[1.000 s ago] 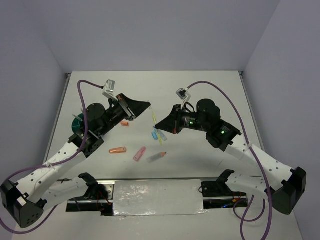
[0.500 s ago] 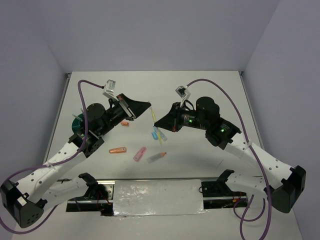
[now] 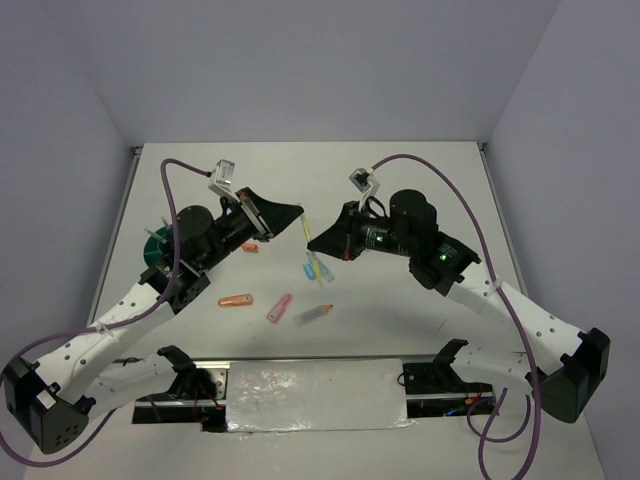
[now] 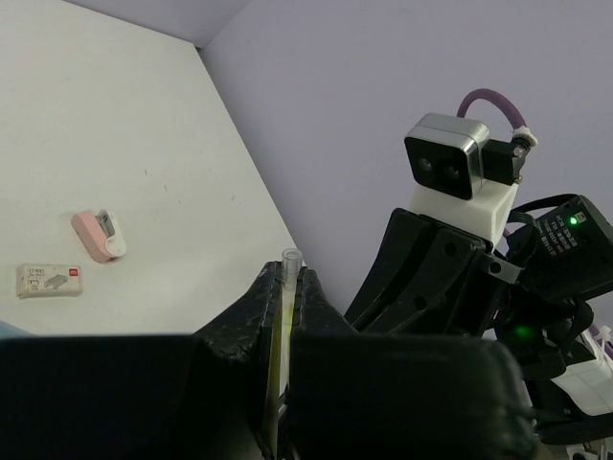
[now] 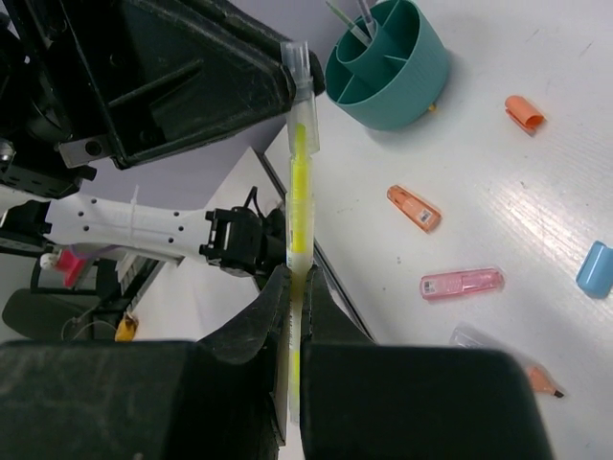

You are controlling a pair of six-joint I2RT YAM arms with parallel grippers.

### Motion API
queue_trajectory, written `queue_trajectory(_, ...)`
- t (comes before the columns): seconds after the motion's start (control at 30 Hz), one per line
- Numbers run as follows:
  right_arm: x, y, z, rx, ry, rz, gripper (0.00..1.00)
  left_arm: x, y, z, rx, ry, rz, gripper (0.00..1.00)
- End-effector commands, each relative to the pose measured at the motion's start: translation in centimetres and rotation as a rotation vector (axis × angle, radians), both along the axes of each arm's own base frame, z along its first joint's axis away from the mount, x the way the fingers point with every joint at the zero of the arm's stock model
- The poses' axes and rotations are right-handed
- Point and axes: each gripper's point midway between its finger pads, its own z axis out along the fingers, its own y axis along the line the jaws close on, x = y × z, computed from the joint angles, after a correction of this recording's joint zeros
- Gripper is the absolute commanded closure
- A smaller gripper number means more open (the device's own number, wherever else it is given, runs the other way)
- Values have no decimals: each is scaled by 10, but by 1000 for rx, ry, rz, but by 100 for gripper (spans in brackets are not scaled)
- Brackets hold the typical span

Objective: Sort the stationery into containers
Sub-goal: Close the pen cap on the pen.

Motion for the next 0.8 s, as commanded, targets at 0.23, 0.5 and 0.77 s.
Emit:
queue_trajectory(0.23, 31, 2, 45, 30, -118, -86, 100, -10, -2, 20, -68, -58, -45, 100)
queue_trajectory(0.5, 50, 9, 91, 73, -271, -81, 100, -23, -12, -3, -40, 8, -125, 100)
queue_trajectory(0.77, 65, 8, 108, 110, -319, -96, 100, -39, -17, -26, 9, 51, -209, 100)
